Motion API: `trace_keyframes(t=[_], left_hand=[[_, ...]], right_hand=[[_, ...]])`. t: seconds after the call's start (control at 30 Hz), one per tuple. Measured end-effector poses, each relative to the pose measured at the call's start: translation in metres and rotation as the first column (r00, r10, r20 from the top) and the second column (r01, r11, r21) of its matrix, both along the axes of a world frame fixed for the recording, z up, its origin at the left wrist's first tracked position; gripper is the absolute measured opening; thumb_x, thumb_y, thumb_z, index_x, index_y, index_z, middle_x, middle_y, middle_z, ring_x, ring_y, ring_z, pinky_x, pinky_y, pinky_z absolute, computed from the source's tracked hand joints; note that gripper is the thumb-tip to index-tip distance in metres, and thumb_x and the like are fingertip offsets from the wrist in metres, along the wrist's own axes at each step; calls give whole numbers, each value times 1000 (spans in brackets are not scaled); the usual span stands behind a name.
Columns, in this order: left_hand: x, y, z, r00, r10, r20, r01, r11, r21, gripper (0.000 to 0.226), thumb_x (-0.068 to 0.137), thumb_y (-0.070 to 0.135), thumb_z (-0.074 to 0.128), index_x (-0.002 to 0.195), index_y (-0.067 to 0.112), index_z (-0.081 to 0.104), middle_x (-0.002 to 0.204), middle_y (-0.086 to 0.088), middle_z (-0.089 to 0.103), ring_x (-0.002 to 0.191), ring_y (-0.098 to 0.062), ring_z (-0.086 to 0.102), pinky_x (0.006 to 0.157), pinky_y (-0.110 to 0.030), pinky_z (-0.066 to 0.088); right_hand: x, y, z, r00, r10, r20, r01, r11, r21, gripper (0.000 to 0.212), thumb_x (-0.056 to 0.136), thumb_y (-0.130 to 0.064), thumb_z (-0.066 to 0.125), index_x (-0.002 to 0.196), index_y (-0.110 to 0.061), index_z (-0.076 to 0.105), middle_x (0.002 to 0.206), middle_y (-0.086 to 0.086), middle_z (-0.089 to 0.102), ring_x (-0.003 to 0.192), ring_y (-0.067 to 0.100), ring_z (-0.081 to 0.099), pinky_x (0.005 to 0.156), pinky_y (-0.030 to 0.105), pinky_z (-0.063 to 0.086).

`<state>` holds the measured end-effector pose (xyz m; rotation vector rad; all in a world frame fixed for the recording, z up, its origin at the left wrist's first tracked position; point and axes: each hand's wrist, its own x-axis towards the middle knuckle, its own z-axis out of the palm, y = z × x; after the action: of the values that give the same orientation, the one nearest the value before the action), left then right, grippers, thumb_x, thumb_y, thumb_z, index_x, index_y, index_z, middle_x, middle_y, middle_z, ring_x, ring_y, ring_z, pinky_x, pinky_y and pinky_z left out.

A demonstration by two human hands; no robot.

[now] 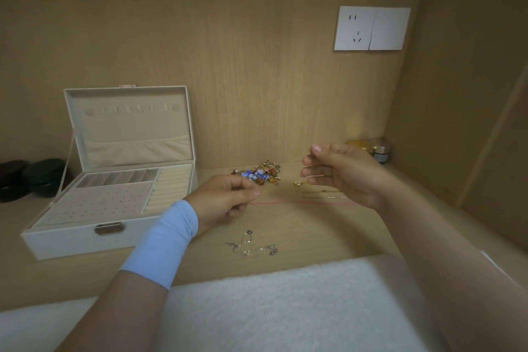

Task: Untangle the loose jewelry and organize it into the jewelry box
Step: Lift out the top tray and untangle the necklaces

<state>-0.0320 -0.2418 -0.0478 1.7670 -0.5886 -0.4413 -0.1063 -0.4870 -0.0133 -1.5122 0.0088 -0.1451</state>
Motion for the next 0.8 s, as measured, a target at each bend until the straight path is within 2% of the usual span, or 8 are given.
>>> trace_keyframes(t=[0.07, 0.17, 0.33, 0.4, 0.5, 0.6, 0.7, 0.8], left_hand=[[4, -4, -2, 989, -6, 145, -11, 993, 119, 13, 86, 14, 73, 87, 26, 77, 88, 14, 74, 81, 0, 65, 74, -13, 47], [6, -17, -2, 950, -96, 297, -1, 951, 309, 22, 83, 19, 75, 88, 40, 76, 97, 25, 71, 101, 7, 62, 98, -13, 40], [2, -48, 5, 902, -235, 362, -22, 812, 584, 20, 88, 26, 69, 105, 34, 75, 102, 30, 64, 104, 6, 56, 98, -14, 37], [-1, -62, 9, 892, -259, 371, -34, 778, 627, 16, 86, 28, 70, 98, 36, 77, 104, 28, 67, 104, 3, 60, 100, -20, 41], [-5, -83, 9, 896, -262, 360, -28, 774, 633, 10, 82, 29, 72, 80, 38, 76, 96, 23, 71, 96, 1, 64, 89, -18, 47], [-8, -99, 5, 892, -288, 347, -9, 758, 652, 9, 83, 30, 72, 74, 32, 74, 87, 21, 71, 89, -2, 65, 80, -16, 45], [-6, -109, 0, 878, -321, 355, -23, 712, 701, 11, 83, 35, 71, 72, 34, 71, 88, 18, 69, 94, -9, 65, 90, -25, 49], [-5, -112, -2, 859, -312, 405, -73, 709, 702, 11, 86, 31, 68, 75, 32, 71, 96, 13, 70, 97, -11, 64, 96, -31, 49]], right_hand=[[-9, -12, 0, 997, -75, -26, 72, 991, -109, 12, 95, -19, 63, 94, -9, 69, 88, 5, 73, 78, 19, 70, 68, 32, 57], [-24, -34, -3, 981, -186, -58, 166, 953, -252, 8, 92, -16, 68, 89, -9, 70, 86, 4, 75, 68, 15, 69, 58, 29, 54], [-49, -75, -13, 946, -313, -89, 244, 863, -442, 7, 88, -14, 74, 83, -9, 73, 69, 2, 67, 52, 11, 57, 51, 27, 45], [-59, -87, -18, 936, -336, -102, 237, 819, -523, 7, 87, -12, 75, 82, -8, 76, 60, 1, 64, 46, 8, 53, 47, 23, 41], [-70, -100, -26, 923, -371, -102, 233, 751, -618, 8, 85, -14, 78, 81, -7, 78, 48, -3, 59, 41, 6, 46, 43, 18, 37], [-76, -108, -34, 907, -408, -103, 230, 686, -690, 11, 78, -27, 84, 71, -20, 79, 48, -9, 61, 44, 3, 46, 49, 16, 37], [-78, -114, -43, 887, -448, -112, 229, 638, -735, 16, 75, -35, 86, 69, -24, 78, 47, -16, 61, 43, -2, 46, 52, 17, 39], [-77, -117, -51, 875, -477, -77, 237, 563, -792, 20, 80, -36, 82, 78, -17, 79, 66, -12, 70, 55, -1, 53, 53, 17, 41]])
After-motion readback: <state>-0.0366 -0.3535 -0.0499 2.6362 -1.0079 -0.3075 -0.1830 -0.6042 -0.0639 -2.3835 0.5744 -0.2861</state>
